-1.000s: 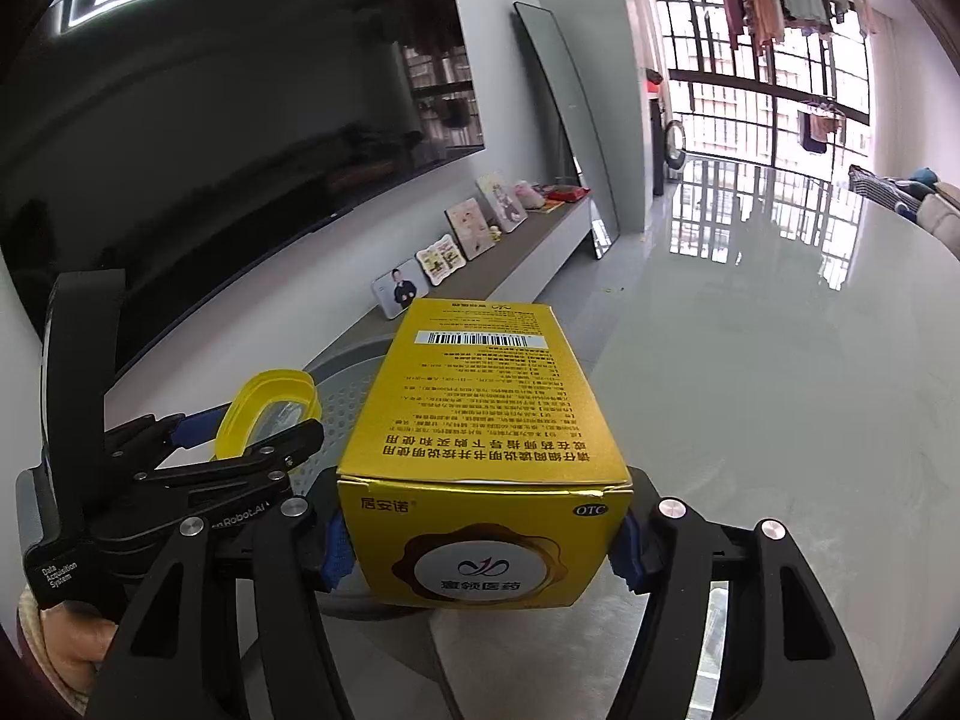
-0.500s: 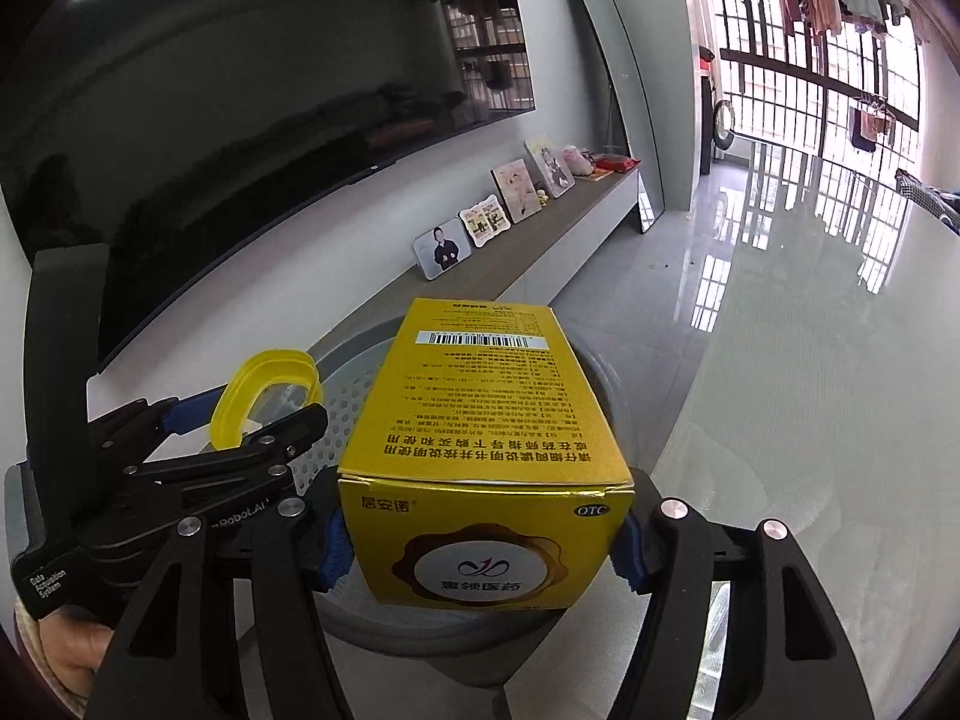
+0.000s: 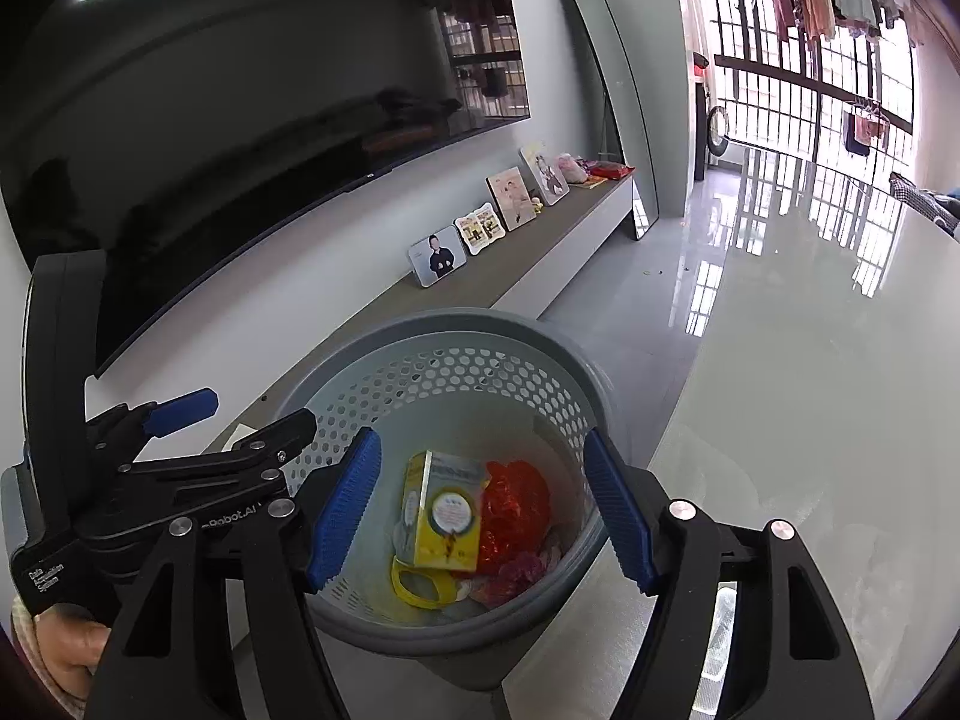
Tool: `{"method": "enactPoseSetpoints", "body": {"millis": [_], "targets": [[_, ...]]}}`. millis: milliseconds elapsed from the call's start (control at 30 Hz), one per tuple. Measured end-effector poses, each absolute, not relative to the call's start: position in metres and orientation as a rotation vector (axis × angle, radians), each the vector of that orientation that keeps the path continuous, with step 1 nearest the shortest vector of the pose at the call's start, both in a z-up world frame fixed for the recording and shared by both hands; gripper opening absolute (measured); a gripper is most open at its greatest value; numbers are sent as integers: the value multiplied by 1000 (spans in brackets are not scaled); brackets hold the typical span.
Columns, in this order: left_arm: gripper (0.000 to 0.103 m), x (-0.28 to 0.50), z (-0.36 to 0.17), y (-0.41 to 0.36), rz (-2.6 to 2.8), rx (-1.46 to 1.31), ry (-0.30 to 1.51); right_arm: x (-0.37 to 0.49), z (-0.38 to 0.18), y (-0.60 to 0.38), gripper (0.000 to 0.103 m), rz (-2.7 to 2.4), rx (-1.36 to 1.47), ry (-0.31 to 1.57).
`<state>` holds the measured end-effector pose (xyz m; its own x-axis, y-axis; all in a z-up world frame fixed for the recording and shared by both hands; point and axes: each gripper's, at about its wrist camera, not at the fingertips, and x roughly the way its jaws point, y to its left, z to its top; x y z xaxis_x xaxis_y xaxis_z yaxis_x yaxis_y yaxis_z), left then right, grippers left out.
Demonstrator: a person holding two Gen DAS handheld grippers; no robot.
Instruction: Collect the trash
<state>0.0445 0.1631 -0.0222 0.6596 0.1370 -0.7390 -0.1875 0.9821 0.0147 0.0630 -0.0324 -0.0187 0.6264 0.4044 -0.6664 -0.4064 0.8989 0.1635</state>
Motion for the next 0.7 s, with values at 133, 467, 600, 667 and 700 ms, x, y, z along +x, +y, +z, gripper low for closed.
{"method": "enactPoseSetpoints", "body": {"millis": [133, 467, 600, 667, 700], "targets": [[87, 42, -21, 164, 188, -61, 826, 61, -19, -36, 67, 452, 2, 764], [90, 38, -18, 160, 193, -49, 818, 56, -19, -37, 67, 428, 0, 760], [93, 36, -16, 159, 198, -42, 810, 56, -19, -39, 67, 420, 6, 759], [94, 35, -15, 158, 201, -39, 805, 55, -19, -40, 67, 416, 8, 758], [95, 35, -14, 158, 203, -38, 805, 54, -19, -40, 67, 413, 8, 757]]}}
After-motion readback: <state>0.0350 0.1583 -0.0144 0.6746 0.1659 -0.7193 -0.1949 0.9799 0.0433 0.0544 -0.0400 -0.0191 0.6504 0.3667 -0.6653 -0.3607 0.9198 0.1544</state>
